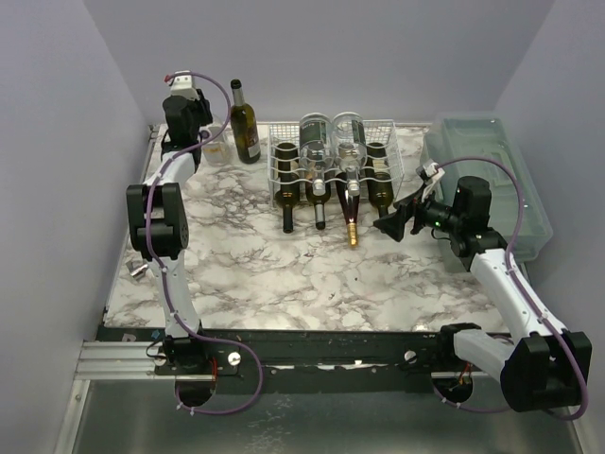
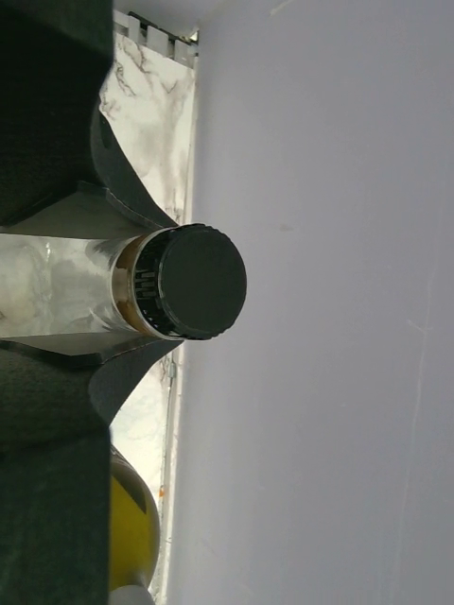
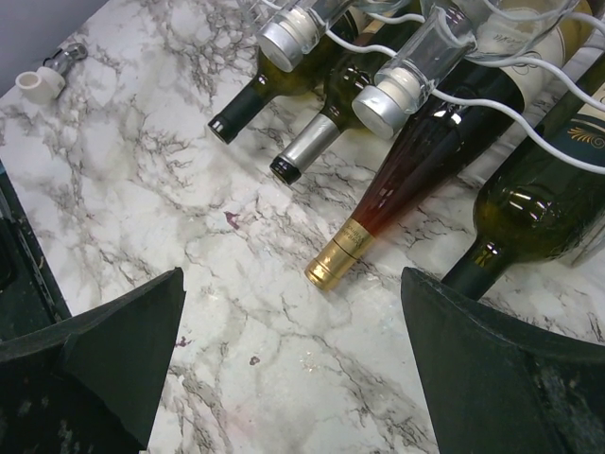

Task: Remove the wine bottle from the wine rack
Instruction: Place the wine bottle at the center of the board, then pick up the wine bottle from the wine rack.

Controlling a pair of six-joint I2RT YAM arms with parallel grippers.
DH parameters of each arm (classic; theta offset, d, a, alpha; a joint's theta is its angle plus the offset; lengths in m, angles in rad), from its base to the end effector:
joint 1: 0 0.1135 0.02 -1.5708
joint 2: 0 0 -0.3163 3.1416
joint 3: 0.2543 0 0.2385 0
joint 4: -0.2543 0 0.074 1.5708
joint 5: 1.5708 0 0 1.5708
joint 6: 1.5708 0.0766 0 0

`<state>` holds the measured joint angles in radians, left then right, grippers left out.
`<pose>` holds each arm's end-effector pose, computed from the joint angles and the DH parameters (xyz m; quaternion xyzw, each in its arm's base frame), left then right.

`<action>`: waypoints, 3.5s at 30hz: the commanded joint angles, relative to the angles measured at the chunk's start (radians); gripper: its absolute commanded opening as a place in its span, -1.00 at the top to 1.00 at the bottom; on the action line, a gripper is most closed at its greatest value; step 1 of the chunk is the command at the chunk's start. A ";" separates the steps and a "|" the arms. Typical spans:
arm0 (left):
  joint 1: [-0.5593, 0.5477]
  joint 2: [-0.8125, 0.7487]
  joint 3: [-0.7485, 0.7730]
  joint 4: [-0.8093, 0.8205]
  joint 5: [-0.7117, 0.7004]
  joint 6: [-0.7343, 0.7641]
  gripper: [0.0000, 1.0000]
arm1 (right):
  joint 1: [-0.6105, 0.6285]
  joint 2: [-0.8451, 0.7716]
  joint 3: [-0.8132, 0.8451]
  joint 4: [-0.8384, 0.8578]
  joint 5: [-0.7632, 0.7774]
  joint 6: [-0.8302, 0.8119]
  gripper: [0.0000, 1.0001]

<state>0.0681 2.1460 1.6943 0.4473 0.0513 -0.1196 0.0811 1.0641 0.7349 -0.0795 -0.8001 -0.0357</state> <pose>0.5754 0.0353 0.3315 -0.0484 0.7070 -0.0363 0.7046 0.2160 0.0727 0.3216 -0.2583 0.7561 0.3369 0.4980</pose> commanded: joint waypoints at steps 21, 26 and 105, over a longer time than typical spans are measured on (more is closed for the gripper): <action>-0.014 -0.126 0.018 0.218 -0.035 0.043 -0.97 | -0.003 0.001 0.021 -0.014 0.003 -0.027 -0.99; -0.014 -0.194 -0.006 0.215 -0.072 0.054 -0.97 | -0.003 -0.003 0.019 -0.013 0.008 -0.032 -0.99; -0.191 -1.586 -1.119 -0.467 0.196 -0.140 -0.97 | 0.251 0.364 0.644 -0.541 0.391 -0.295 -0.99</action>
<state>-0.1200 0.5678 0.5587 -0.0055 0.2283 -0.2642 0.2859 1.3827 1.3380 -0.5896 -0.5560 -0.3805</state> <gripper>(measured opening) 0.987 0.995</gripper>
